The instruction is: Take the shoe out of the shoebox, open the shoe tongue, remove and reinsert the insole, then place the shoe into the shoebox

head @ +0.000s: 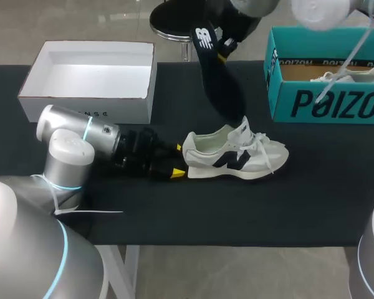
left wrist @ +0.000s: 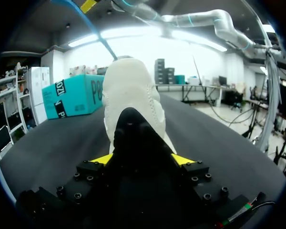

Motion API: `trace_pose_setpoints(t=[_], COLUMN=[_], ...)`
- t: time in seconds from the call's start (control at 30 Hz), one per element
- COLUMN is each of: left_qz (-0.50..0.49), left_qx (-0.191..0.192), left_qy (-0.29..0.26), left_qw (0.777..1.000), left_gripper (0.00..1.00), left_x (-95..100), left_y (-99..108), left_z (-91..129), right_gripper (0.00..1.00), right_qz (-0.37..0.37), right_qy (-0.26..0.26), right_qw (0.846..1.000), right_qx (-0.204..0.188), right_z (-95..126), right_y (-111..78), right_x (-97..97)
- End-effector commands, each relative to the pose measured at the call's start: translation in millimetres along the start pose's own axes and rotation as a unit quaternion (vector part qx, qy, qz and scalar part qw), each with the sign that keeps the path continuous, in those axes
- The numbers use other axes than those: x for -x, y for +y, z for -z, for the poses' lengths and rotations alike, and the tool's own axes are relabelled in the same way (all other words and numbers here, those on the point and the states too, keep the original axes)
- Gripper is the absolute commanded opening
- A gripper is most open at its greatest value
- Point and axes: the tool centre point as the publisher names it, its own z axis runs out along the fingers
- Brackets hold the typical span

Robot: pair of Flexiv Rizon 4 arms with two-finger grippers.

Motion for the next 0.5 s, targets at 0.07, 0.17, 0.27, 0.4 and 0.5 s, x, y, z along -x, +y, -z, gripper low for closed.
trace_pose_setpoints(t=[0.07,0.17,0.27,0.4,0.5], left_qz=[0.000,0.000,0.000,0.000,0.000], left_qx=[0.001,0.001,0.001,0.001,0.001], left_qy=[0.001,0.001,0.001,0.001,0.001], left_qw=[1.000,1.000,1.000,1.000,1.000], left_gripper=[0.00,0.00,0.00,0.00,0.00], left_x=[0.4,0.4,0.4,0.4,0.4], left_y=[1.6,1.6,1.6,1.6,1.6], left_z=[-1.8,-1.8,-1.8,-1.8,-1.8], right_gripper=[0.00,0.00,0.00,0.00,0.00], right_qz=[-0.003,0.009,0.009,0.009,0.009], right_qy=[-0.003,0.005,0.005,0.005,0.005], right_qw=[1.000,1.000,1.000,1.000,1.000], right_qx=[-0.009,-0.015,-0.015,-0.015,-0.015], right_z=[14.3,16.4,16.4,16.4,16.4], right_y=[0.6,2.1,2.1,2.1,2.1], right_x=[-3.5,-7.1,-7.1,-7.1,-7.1])
